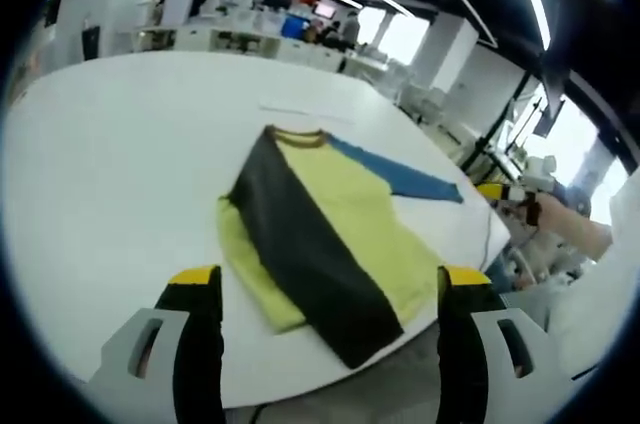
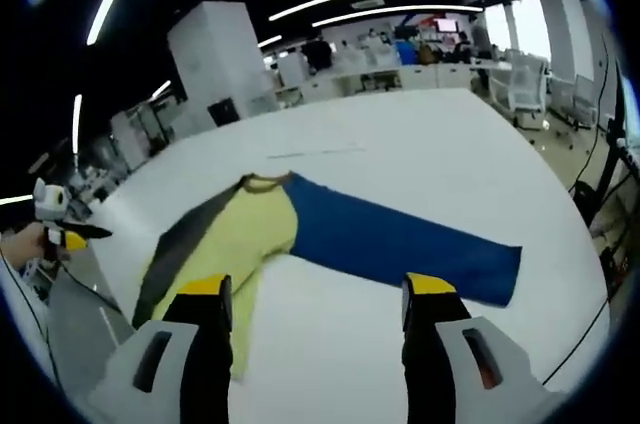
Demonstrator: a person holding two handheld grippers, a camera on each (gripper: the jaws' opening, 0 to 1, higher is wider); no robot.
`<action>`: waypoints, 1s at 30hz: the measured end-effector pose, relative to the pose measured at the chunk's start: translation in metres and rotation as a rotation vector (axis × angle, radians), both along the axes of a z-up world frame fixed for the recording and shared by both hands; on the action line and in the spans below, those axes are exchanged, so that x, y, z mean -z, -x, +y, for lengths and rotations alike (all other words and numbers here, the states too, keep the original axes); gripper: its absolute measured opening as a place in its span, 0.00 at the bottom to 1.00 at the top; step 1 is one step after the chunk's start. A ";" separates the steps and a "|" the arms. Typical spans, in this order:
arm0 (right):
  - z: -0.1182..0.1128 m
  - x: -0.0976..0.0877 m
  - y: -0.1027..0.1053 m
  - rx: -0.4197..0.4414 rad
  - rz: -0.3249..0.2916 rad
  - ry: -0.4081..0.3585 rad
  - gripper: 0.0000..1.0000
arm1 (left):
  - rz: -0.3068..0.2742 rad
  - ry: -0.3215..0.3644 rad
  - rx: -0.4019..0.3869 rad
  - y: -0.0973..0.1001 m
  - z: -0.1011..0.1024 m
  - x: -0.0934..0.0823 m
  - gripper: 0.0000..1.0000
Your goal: Fold the garment on the visible template until the final outline fits inside the template.
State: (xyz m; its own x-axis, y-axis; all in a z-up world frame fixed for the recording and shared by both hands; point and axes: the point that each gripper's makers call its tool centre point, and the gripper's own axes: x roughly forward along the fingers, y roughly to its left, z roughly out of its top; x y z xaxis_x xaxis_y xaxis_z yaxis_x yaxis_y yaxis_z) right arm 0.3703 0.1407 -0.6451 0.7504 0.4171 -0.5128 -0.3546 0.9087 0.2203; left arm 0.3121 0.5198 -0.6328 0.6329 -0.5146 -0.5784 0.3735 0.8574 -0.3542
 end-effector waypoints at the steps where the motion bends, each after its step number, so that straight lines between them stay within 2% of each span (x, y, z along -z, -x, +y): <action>1: 0.001 0.000 0.002 -0.004 0.000 0.004 0.71 | -0.001 0.002 0.001 0.000 0.000 -0.001 0.85; 16: 0.011 -0.006 0.031 -0.002 -0.004 -0.025 0.81 | -0.005 0.005 0.042 0.013 0.001 -0.003 0.87; 23: 0.020 -0.012 0.041 -0.035 -0.024 -0.018 0.89 | -0.014 -0.002 0.051 0.020 0.004 -0.005 0.87; 30: 0.026 -0.020 0.050 -0.033 -0.044 -0.035 0.96 | -0.034 -0.011 0.061 0.025 0.005 -0.012 0.87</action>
